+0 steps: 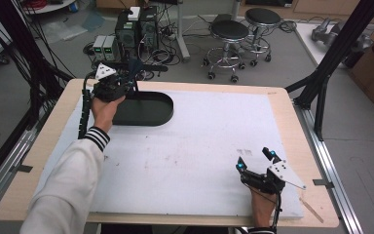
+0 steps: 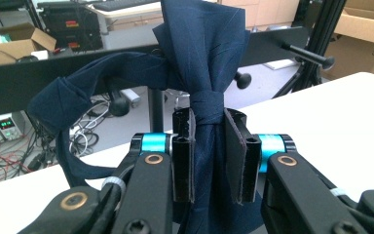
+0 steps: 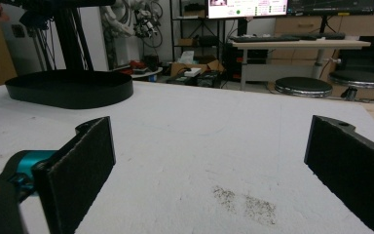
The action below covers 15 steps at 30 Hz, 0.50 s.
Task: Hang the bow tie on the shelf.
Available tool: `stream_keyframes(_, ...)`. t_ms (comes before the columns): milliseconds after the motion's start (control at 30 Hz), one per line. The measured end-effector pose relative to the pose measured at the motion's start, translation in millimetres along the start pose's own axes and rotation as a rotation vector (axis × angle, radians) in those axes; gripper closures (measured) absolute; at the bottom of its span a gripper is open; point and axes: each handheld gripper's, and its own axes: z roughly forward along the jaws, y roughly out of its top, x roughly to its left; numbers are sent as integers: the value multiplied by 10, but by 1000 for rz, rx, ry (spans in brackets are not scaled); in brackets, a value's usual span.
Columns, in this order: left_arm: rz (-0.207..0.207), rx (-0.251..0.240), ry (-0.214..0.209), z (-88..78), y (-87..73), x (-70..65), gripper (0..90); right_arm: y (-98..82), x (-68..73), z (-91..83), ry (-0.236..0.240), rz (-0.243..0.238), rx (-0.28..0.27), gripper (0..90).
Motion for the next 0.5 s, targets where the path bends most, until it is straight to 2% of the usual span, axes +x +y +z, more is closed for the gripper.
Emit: stream_keyframes(500,-23,38,4,-35,-158,84,734,0,1,-3,1,7,0,33)
